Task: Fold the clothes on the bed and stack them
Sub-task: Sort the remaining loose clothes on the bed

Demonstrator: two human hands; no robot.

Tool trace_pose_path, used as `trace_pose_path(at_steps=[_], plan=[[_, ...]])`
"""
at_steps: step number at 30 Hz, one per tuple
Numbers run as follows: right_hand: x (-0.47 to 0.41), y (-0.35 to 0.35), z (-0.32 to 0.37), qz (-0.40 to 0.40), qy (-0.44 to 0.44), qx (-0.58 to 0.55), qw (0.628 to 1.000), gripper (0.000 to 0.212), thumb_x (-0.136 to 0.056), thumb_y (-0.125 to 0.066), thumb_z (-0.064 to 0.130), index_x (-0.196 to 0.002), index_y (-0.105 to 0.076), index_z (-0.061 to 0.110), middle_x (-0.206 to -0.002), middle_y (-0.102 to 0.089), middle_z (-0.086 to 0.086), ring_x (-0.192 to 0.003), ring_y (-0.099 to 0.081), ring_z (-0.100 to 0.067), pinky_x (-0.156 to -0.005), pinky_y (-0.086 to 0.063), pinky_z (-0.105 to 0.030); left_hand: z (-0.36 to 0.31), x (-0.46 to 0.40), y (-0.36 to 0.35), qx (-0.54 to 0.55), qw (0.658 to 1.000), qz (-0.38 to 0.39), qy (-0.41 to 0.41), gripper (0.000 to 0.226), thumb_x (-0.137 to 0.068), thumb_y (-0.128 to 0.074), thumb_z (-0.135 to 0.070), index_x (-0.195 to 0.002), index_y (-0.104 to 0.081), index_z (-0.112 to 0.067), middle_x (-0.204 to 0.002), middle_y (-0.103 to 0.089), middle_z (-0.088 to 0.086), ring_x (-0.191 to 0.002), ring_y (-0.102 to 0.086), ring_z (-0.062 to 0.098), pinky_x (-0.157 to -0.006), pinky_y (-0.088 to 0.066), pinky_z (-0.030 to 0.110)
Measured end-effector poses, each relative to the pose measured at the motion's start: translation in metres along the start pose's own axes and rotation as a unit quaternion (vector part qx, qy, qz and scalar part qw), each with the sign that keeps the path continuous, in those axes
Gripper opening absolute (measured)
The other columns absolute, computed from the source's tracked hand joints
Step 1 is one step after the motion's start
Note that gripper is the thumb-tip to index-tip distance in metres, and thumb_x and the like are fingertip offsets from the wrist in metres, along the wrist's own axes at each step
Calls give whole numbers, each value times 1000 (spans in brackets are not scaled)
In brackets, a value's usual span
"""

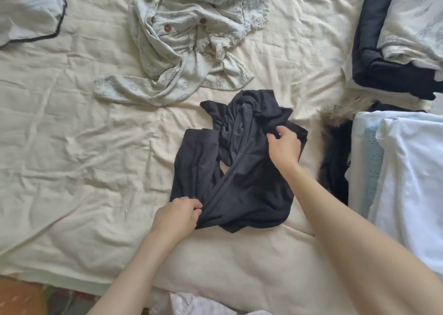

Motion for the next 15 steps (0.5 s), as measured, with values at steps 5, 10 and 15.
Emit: trace_pose_path(at_steps=[5, 10, 15], plan=[[76, -20, 0, 19, 220, 78, 972, 15, -90, -58, 9, -97, -69, 2, -91, -61, -14, -89, -57, -34, -81, -44, -44, -26, -12, 52, 143, 963, -219, -58, 36, -98, -43, -12, -132, -51, -14, -127, -53, 5, -113, -53, 23, -92, -45, 33], [112, -18, -15, 29, 245, 57, 967, 12, -86, -58, 0, -91, -69, 0, -92, -58, -8, -86, -52, -22, -76, -45, -31, -100, -31, 75, 57, 934, -229, -268, 53, -95, -47, -8, -146, -34, -14, -152, -33, 4, -141, -27, 22, -110, -28, 34], [104, -14, -46, 130, -149, -410, 890, 23, -97, -43, 15, -84, -62, 18, -88, -67, 0, -88, -63, -12, -92, -48, -30, -127, -49, 42, 13, 966, -56, -251, 38, -99, -44, -23, -136, -47, -17, -134, -49, 2, -127, -39, 18, -102, -36, 31]])
Point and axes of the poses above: each hand's wrist, its own x-axis away from the middle knuckle, its own y-axis out of the back of the hand, z = x × y, the point moved 5 cm from there along -x, towards the middle knuckle
